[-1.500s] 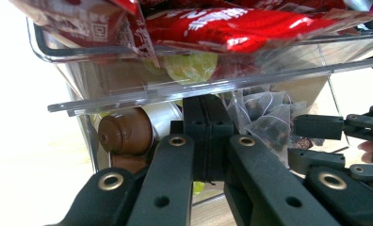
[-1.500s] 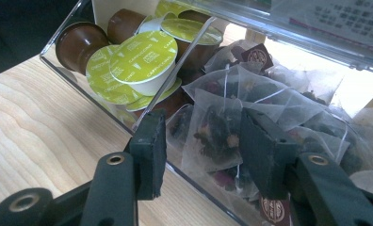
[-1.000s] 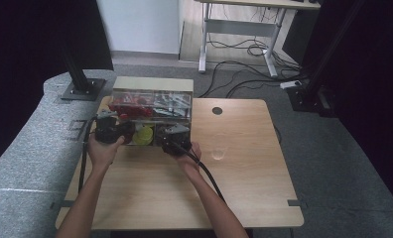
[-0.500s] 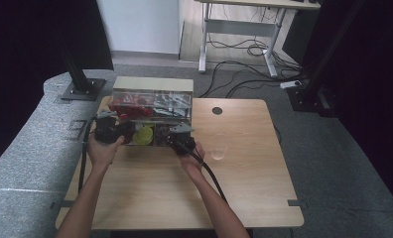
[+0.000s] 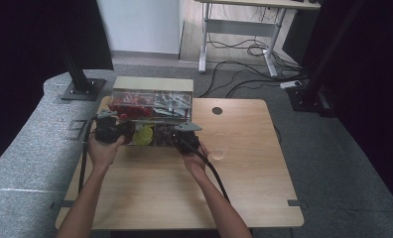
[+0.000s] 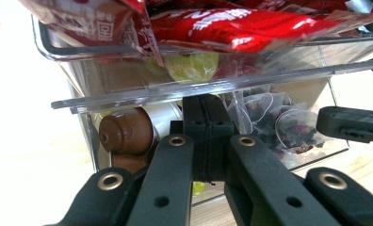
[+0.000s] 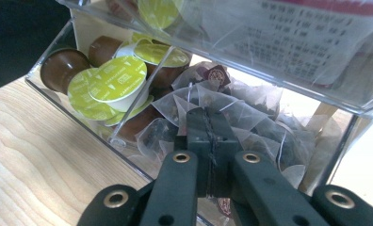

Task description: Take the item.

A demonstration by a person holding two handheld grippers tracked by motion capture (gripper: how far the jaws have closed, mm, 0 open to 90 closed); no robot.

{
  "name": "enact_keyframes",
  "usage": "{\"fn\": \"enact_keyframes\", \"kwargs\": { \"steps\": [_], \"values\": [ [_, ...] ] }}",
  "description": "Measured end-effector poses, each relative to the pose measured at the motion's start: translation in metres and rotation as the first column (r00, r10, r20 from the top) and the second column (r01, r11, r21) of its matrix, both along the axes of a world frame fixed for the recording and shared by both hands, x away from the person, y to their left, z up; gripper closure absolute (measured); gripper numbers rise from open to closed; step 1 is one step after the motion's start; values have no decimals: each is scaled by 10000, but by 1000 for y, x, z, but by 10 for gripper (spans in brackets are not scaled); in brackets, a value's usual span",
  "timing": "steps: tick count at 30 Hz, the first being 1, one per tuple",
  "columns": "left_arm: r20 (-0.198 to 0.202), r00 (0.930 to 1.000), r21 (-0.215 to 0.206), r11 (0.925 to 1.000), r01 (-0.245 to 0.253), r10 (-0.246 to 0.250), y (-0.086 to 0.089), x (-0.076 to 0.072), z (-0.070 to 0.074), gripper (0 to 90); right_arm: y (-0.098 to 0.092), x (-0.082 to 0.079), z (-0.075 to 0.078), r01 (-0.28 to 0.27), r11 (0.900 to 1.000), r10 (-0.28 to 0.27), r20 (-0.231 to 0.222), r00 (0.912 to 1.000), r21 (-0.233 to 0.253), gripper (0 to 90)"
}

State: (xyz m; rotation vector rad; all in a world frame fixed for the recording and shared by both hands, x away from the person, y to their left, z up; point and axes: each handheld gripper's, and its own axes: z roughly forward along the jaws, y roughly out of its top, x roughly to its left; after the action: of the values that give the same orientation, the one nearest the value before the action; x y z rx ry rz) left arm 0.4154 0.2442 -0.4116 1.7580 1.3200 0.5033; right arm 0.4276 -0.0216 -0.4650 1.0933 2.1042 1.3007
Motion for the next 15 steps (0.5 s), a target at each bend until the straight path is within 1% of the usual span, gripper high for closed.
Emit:
{"fn": "enact_keyframes", "kwargs": {
  "steps": [8, 12, 15],
  "values": [
    [-27, 10000, 8, 10000, 23, -23, 0, 0, 0, 900, -6, -8, 10, -181, 9995, 175, 252, 9995, 265, 887],
    [-24, 10000, 10, 10000, 26, -26, -1, 0, 0, 900, -8, -10, 13, -232, 9990, 223, 237, 9995, 394, 887],
    [-24, 10000, 18, 10000, 27, -27, -1, 1, 0, 900, -13, -12, 16, -262, 9986, 246, 349, 9991, 466, 887]
  ]
}}
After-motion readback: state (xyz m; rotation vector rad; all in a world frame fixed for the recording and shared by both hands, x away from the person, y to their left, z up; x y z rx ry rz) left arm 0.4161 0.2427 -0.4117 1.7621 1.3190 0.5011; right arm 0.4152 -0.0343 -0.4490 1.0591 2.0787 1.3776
